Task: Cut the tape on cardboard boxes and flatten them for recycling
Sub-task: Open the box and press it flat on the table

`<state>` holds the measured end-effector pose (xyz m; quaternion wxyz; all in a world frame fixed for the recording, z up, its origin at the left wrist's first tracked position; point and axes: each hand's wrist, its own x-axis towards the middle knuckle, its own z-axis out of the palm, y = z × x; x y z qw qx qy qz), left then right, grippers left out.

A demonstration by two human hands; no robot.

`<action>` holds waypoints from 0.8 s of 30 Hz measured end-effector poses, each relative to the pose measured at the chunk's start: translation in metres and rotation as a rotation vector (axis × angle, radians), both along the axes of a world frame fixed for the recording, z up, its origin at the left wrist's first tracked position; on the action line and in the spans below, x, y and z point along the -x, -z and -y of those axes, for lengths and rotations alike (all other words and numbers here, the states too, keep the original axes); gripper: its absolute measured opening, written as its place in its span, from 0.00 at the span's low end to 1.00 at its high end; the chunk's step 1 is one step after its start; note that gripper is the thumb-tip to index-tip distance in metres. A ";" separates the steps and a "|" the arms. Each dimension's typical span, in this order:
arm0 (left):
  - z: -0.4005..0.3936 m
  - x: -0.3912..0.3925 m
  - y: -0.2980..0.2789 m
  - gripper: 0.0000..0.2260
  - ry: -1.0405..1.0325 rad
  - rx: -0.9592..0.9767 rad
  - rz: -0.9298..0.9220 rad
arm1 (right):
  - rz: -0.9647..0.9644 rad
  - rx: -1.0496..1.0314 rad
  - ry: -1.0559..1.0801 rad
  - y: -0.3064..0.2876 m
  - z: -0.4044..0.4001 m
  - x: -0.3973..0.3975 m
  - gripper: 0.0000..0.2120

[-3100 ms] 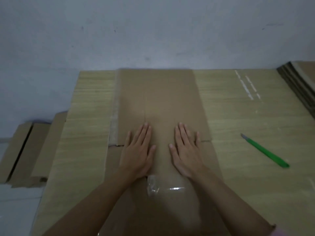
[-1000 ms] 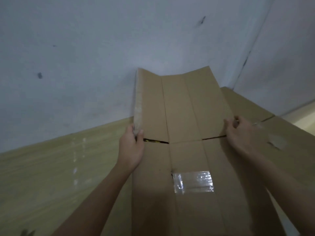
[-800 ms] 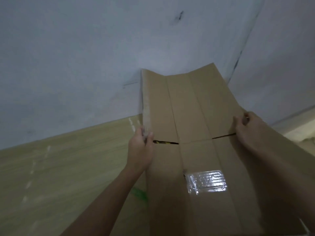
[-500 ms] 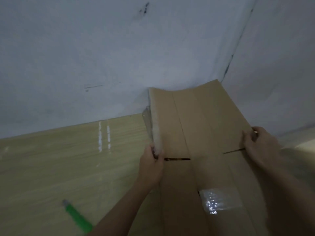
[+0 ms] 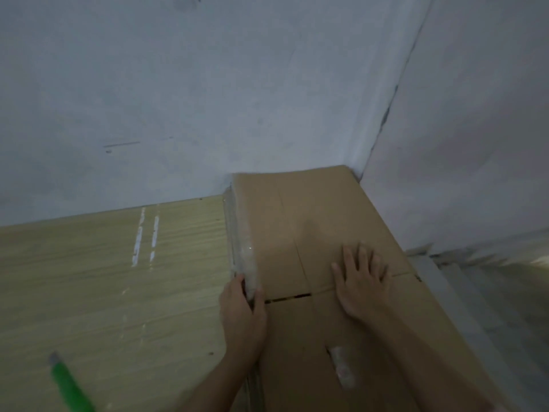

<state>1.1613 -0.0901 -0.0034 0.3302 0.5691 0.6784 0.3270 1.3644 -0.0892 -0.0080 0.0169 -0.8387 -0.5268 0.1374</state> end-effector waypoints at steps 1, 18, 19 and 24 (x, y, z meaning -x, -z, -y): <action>0.000 -0.001 0.001 0.24 0.007 -0.008 -0.030 | 0.009 0.009 0.001 -0.001 -0.004 -0.001 0.27; -0.060 0.124 -0.093 0.32 0.400 0.041 -0.335 | 0.122 -0.123 -0.161 -0.093 -0.036 0.122 0.21; -0.061 0.143 -0.104 0.31 0.418 0.018 -0.331 | 0.110 -0.156 -0.184 -0.102 -0.038 0.140 0.20; -0.059 0.263 -0.160 0.29 0.466 -0.094 -0.328 | -0.056 -0.402 -0.294 -0.148 -0.045 0.257 0.31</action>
